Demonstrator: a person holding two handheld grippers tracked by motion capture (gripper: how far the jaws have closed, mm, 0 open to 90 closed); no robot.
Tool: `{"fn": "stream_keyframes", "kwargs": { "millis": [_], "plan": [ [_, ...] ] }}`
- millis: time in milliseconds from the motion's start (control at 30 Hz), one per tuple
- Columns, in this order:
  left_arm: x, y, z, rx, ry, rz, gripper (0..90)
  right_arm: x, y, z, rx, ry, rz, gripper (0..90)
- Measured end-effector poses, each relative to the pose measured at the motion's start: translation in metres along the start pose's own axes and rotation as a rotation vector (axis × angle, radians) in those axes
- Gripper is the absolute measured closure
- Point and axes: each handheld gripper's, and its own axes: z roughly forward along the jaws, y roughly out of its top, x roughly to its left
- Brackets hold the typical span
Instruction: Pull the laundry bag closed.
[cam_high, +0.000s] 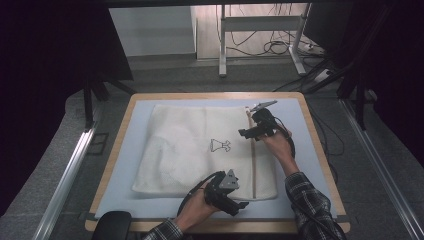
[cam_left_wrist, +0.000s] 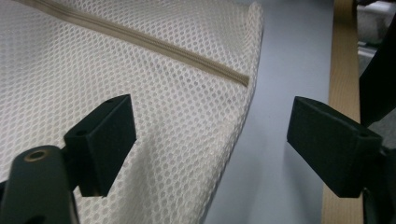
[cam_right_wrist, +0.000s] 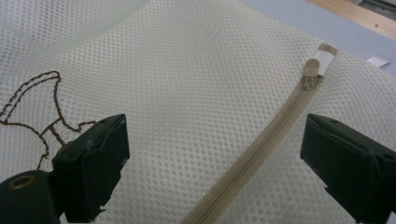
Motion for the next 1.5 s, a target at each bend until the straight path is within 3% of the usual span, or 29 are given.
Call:
{"fn": "stream_keyframes", "kwargs": {
  "millis": [200,400,667,900,1300,1500],
  "plan": [
    [-0.002,0.000,-0.002,0.007,0.017,0.009,7.9,0.007,-0.004,-0.001,0.004,0.023,0.023,4.9],
    [-0.001,0.001,-0.004,0.005,0.024,0.001,6.2,0.010,-0.006,-0.006,0.001,0.028,0.015,4.5],
    [-0.002,0.000,-0.006,0.007,0.024,0.009,5.3,0.018,-0.010,-0.016,-0.009,0.078,0.002,0.9],
    [0.002,0.000,-0.010,0.016,0.033,0.022,5.1,0.024,-0.011,-0.025,-0.018,0.043,-0.007,0.0],
    [0.011,-0.003,-0.018,0.007,0.047,-0.018,4.3,0.031,-0.018,-0.042,-0.073,0.075,-0.002,0.0],
    [0.015,-0.005,-0.022,0.028,0.063,0.002,4.3,0.031,-0.025,-0.049,-0.082,0.084,0.010,0.0]
  ]
}}
